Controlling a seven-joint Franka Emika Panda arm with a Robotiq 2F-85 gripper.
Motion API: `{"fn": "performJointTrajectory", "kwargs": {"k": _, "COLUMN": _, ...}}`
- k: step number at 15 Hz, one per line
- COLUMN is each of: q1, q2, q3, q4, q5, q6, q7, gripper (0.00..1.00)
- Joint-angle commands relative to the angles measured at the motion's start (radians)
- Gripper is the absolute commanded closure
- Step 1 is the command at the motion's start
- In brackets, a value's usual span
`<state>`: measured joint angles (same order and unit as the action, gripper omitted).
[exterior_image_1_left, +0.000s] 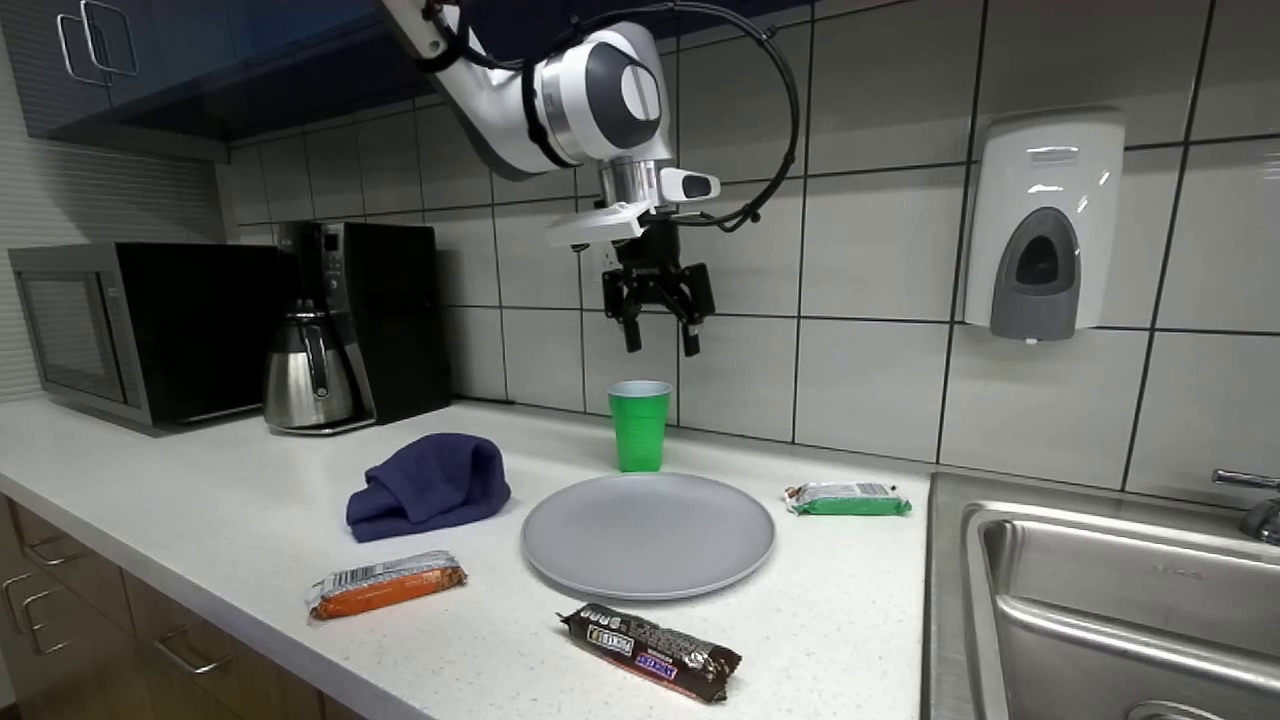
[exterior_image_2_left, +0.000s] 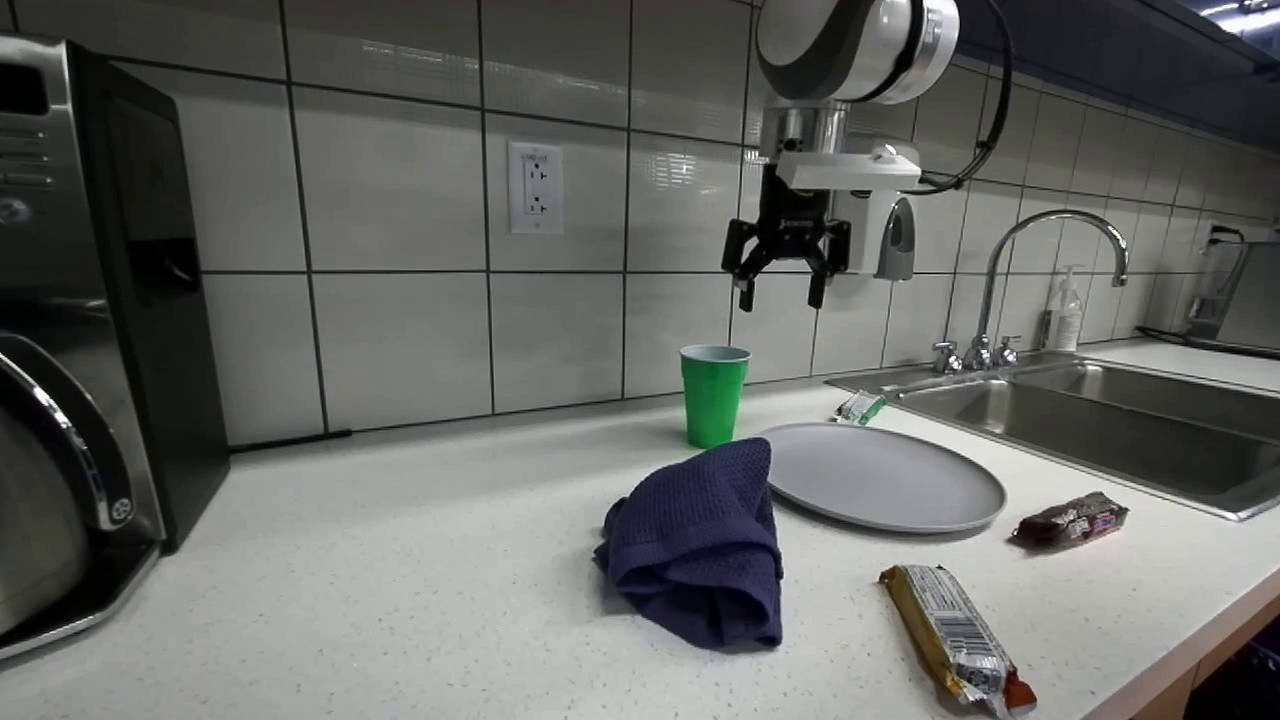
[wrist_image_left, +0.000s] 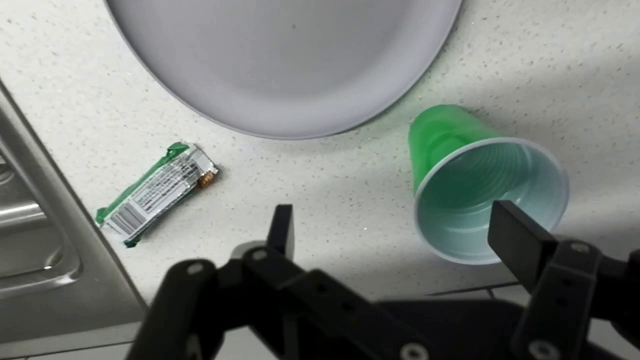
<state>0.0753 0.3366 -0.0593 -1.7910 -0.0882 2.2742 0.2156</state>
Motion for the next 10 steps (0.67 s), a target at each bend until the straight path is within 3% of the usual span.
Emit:
{"fn": "performJointTrajectory", "kwargs": {"k": 1, "q1": 0.0, "q2": 0.025, "q3": -0.033, "q4": 0.011, "q5": -0.041, "q6": 0.028, "q7": 0.127, "gripper": 0.0}}
{"fn": "performJointTrajectory", "kwargs": {"k": 10, "q1": -0.002, "q2": 0.102, "q3": -0.118, "q4": 0.052, "q5": -0.066, "q6": 0.029, "q7": 0.349, "gripper": 0.0}}
